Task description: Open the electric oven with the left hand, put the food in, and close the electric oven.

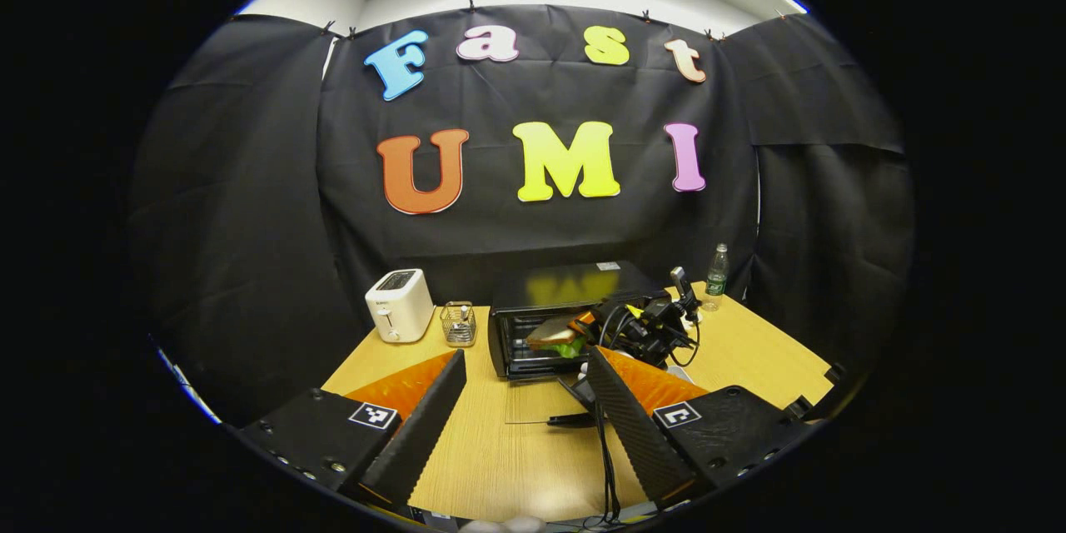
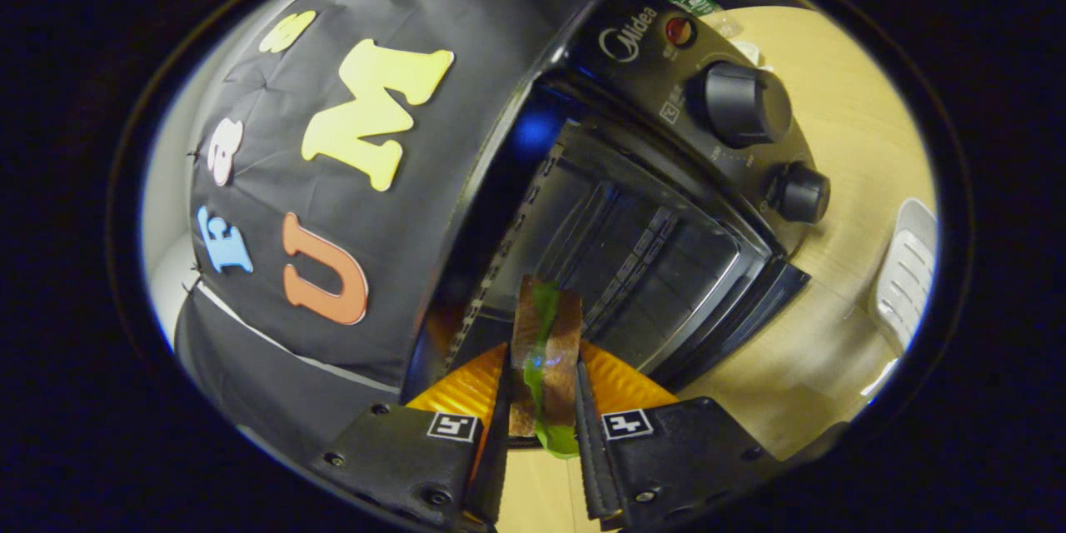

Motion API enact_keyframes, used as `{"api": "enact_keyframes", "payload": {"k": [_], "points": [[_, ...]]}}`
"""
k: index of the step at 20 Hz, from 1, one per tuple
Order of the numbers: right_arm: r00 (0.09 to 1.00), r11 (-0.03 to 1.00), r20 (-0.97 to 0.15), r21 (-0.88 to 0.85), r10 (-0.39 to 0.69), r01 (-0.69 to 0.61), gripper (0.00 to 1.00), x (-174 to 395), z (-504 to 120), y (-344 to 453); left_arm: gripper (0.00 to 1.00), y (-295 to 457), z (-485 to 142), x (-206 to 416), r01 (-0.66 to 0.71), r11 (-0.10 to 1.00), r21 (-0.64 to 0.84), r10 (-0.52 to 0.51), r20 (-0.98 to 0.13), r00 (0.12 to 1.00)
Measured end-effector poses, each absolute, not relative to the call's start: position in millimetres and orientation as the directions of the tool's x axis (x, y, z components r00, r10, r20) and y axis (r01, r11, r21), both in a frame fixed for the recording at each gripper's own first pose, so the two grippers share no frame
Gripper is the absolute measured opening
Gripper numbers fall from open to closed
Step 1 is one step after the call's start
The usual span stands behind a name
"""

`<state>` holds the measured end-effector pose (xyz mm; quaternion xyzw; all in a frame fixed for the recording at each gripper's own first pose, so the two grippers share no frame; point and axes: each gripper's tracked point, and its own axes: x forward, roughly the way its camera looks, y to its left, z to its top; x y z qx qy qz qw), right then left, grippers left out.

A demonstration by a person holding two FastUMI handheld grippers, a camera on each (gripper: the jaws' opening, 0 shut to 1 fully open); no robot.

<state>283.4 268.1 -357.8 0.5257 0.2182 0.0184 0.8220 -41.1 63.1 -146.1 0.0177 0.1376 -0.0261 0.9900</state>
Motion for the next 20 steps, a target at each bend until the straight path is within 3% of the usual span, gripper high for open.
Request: {"api": "enact_keyframes", "payload": {"k": [4,5,6,11,14,20], "points": [[0.907,0.464,-0.346,0.862,0.24,0.206,0.36,293.4,-369.6,259.2,0.96,65.9,-150.1,-39.6,0.048,0.999,0.02,-0.041,-0.278,0.96],[0.907,0.48,-0.35,0.853,0.234,0.205,0.4,295.1,-371.7,260.3,0.96,66.3,-151.0,-38.0,0.047,0.999,0.016,-0.041,-0.278,0.96],[0.906,0.511,-0.357,0.835,0.226,0.202,0.37,295.5,-373.4,260.1,0.96,67.0,-152.1,-37.8,0.044,0.999,0.011,-0.039,-0.28,0.959],[0.889,0.681,-0.425,0.703,0.172,0.204,0.51,293.9,-384.7,249.3,0.96,65.3,-148.9,-34.2,0.044,0.999,-0.006,-0.044,-0.274,0.961],[0.873,0.802,-0.471,0.566,0.125,0.191,0.85,290.4,-390.2,236.0,0.96,66.8,-151.6,-35.2,0.041,0.999,-0.011,-0.042,-0.271,0.962],[0.89,0.898,-0.441,0.429,0.113,0.099,0.9,264.9,-363.8,222.4,0.96,77.1,-155.9,-34.3,0.008,1.0,-0.011,-0.01,-0.261,0.965]]}}
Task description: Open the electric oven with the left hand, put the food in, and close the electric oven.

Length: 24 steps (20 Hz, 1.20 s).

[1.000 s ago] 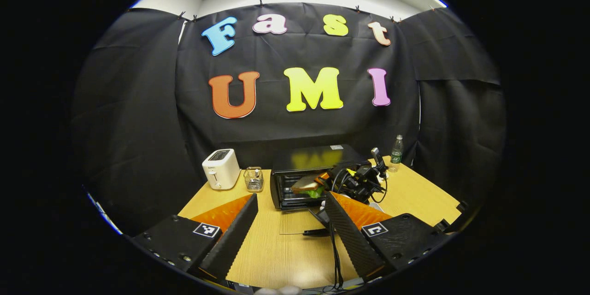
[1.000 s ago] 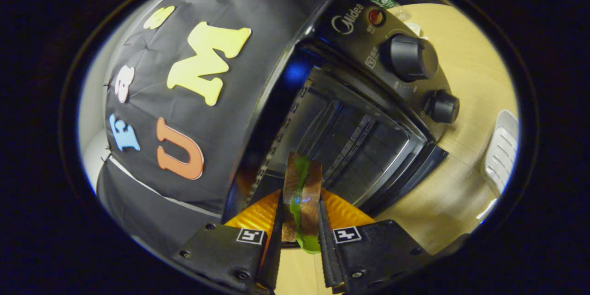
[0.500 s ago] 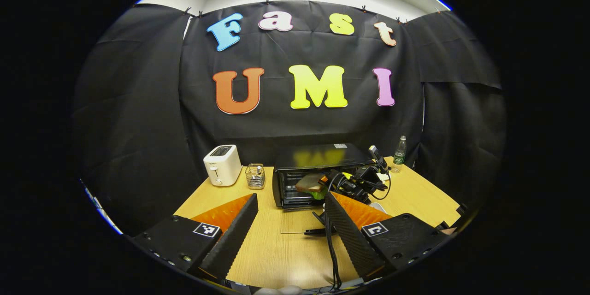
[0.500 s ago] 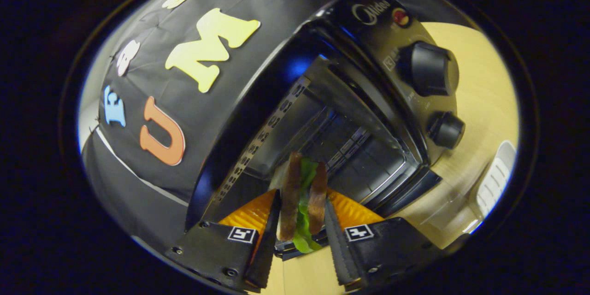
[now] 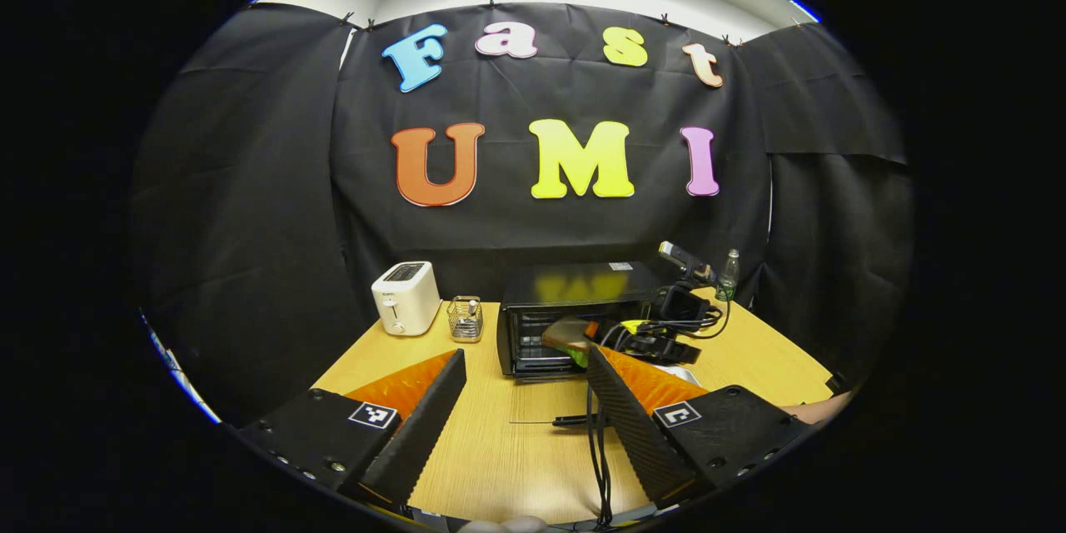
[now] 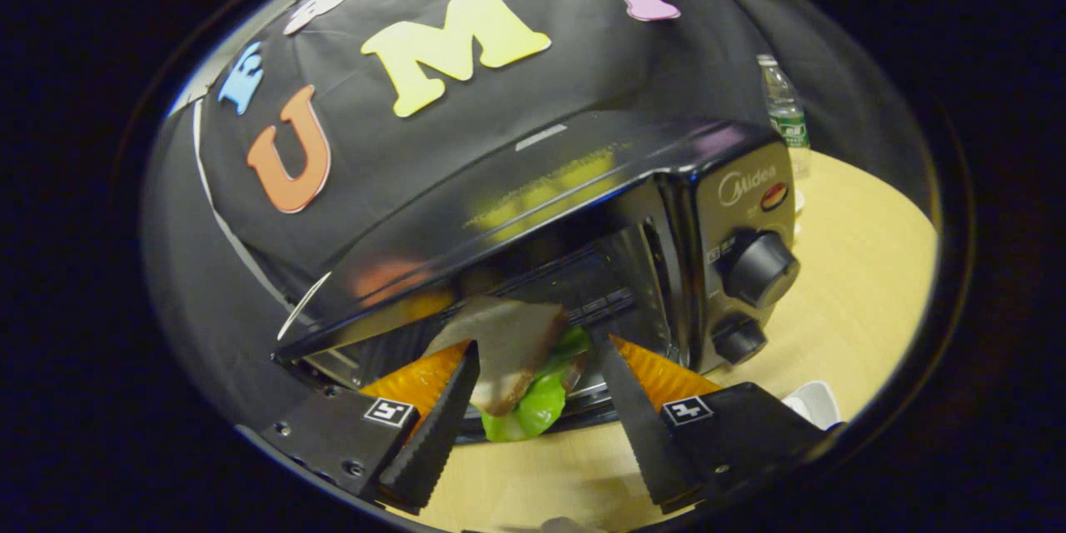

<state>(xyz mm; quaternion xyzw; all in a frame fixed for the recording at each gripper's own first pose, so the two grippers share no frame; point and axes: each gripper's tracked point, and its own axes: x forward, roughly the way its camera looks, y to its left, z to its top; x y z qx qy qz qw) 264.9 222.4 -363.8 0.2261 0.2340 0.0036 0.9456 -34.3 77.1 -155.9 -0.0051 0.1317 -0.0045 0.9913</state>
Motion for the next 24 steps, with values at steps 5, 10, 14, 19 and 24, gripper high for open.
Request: {"api": "enact_keyframes", "payload": {"k": [5,10,14,19,24], "points": [[0.922,0.946,-0.371,0.324,0.114,0.014,0.9,215.5,-302.0,196.9,0.96,83.2,-149.4,-36.9,-0.012,1.0,-0.014,0.008,-0.237,0.971],[0.951,0.977,-0.286,0.204,0.114,-0.055,0.94,158.3,-219.4,157.5,0.96,83.1,-142.4,-36.5,-0.011,1.0,-0.005,0.01,-0.21,0.978],[0.975,0.993,-0.2,0.08,0.102,-0.088,0.98,110.2,-151.8,114.4,0.95,76.0,-142.2,-36.2,-0.009,1.0,0.019,0.012,-0.189,0.982],[0.994,0.998,-0.093,-0.013,0.054,-0.056,0.96,56.0,-86.4,59.1,0.96,62.5,-153.7,-31.1,-0.006,0.999,0.038,0.013,-0.187,0.982],[0.999,1.0,-0.051,-0.013,0.014,-0.014,0.96,20.6,-58.2,17.9,0.96,45.2,-166.5,-29.8,0.002,0.999,0.041,0.006,-0.197,0.98]]}}
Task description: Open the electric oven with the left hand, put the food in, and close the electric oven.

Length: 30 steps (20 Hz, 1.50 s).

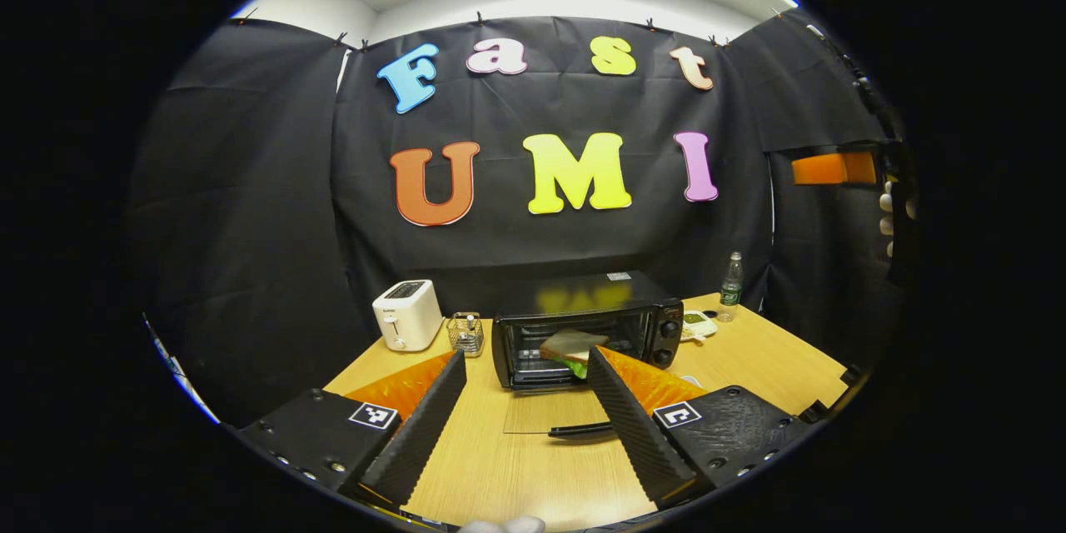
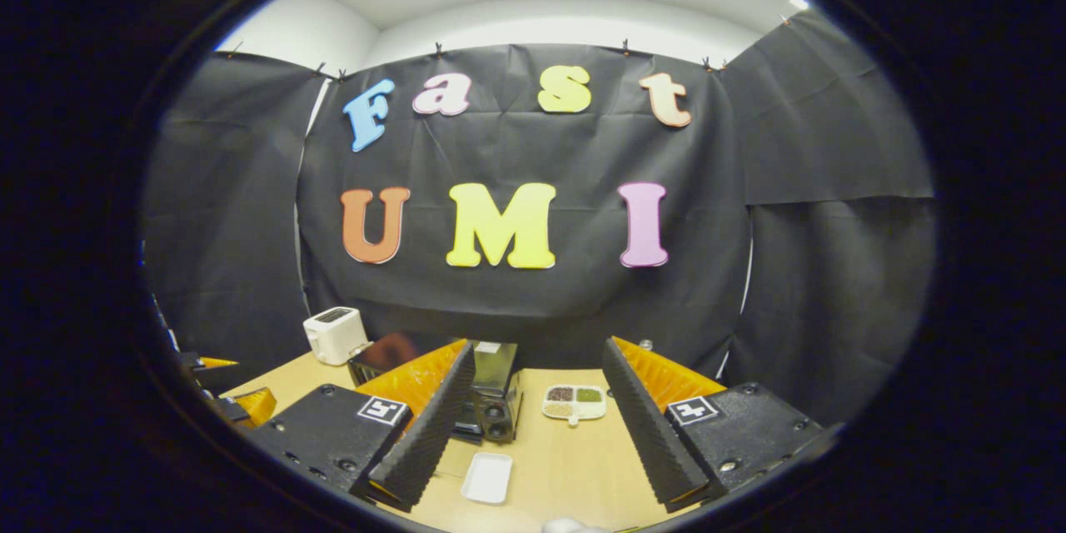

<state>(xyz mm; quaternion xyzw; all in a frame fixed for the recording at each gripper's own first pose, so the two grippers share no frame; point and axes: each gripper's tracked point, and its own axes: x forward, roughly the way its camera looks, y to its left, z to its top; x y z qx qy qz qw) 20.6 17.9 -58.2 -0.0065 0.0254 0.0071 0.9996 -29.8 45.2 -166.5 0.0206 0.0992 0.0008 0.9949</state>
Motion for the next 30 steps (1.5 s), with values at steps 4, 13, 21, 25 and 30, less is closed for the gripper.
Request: {"api": "enact_keyframes", "payload": {"k": [4,13,21,25,30], "points": [[0.997,1.0,-0.077,0.012,-0.001,0.002,0.96,7.9,-60.7,-5.0,0.96,32.8,-198.1,-25.8,0.008,0.998,0.056,0.006,-0.237,0.971],[0.987,0.998,-0.16,-0.048,-0.036,0.029,0.96,-7.8,-65.8,-37.9,0.96,-17.5,-327.8,-12.2,0.062,0.998,0.031,-0.044,-0.404,0.914],[0.966,0.994,-0.246,-0.094,-0.082,0.06,0.96,-4.6,-82.8,-57.6,0.96,-40.6,-410.5,20.3,0.04,0.999,-0.037,-0.053,-0.493,0.868],[0.958,0.993,-0.275,-0.102,-0.081,0.055,0.96,1.6,-89.8,-57.2,0.96,-43.4,-421.1,32.0,0.027,0.999,-0.046,-0.046,-0.492,0.869],[0.95,0.995,-0.307,-0.091,-0.056,0.03,0.96,10.7,-98.9,-51.1,0.95,-40.5,-413.5,31.6,0.025,0.999,-0.023,-0.033,-0.475,0.88]]}}
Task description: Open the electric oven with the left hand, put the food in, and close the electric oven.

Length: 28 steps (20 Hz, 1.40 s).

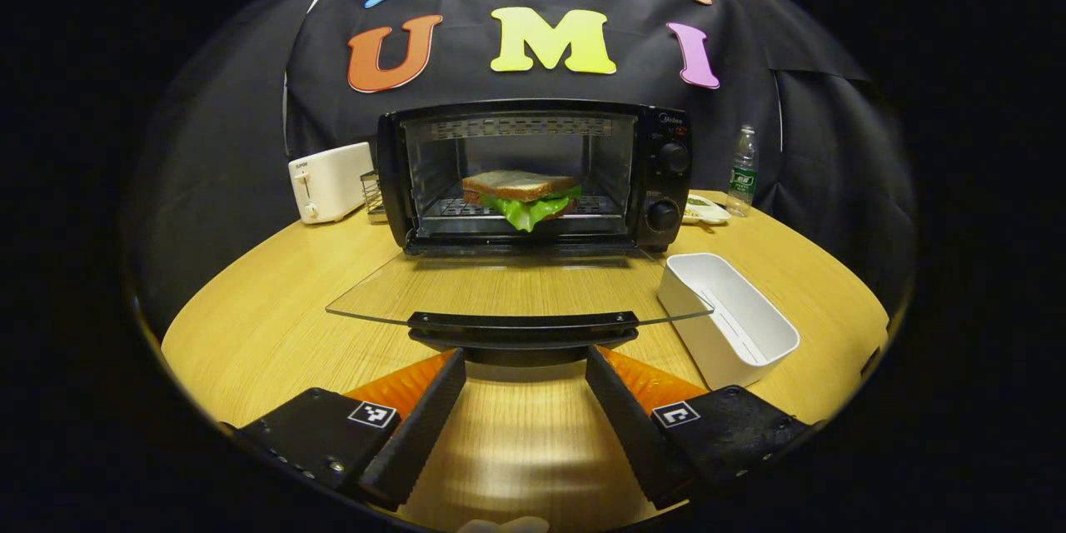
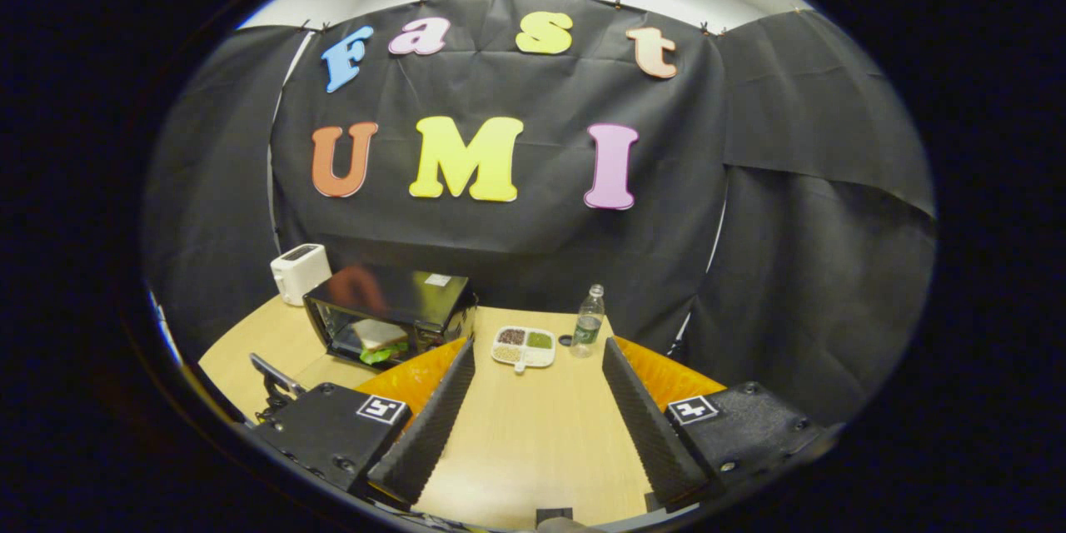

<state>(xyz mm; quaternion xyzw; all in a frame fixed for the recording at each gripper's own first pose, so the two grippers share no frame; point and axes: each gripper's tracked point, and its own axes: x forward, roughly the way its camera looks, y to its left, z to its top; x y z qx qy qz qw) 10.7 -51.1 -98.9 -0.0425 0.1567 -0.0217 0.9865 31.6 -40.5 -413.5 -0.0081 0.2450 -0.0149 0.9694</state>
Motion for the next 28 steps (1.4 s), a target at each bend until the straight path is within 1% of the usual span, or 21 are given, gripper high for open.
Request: {"api": "enact_keyframes", "payload": {"k": [6,12,22,26,28], "points": [[0.953,0.996,-0.302,-0.092,-0.027,-0.001,0.96,17.3,-94.5,-44.4,0.96,-39.5,-395.4,35.8,0.028,0.999,-0.027,-0.037,-0.467,0.883],[0.955,0.999,-0.297,-0.05,-0.011,-0.004,0.96,19.9,-91.9,-44.7,0.96,-36.7,-352.2,55.2,0.039,0.999,-0.034,-0.049,-0.416,0.908],[0.963,0.999,-0.266,0.0,-0.036,0.037,0.96,19.2,-84.1,-56.6,0.96,-32.0,-294.5,107.2,0.068,0.998,0.017,-0.058,-0.34,0.939],[0.962,0.999,-0.272,0.018,-0.035,0.042,0.96,18.4,-87.1,-55.5,0.96,-32.3,-280.2,129.1,0.076,0.996,0.037,-0.06,-0.312,0.948],[0.96,0.999,-0.276,0.016,-0.038,0.045,0.96,18.4,-88.7,-56.9,0.96,-30.1,-281.5,140.3,0.072,0.996,0.046,-0.054,-0.322,0.945]]}}
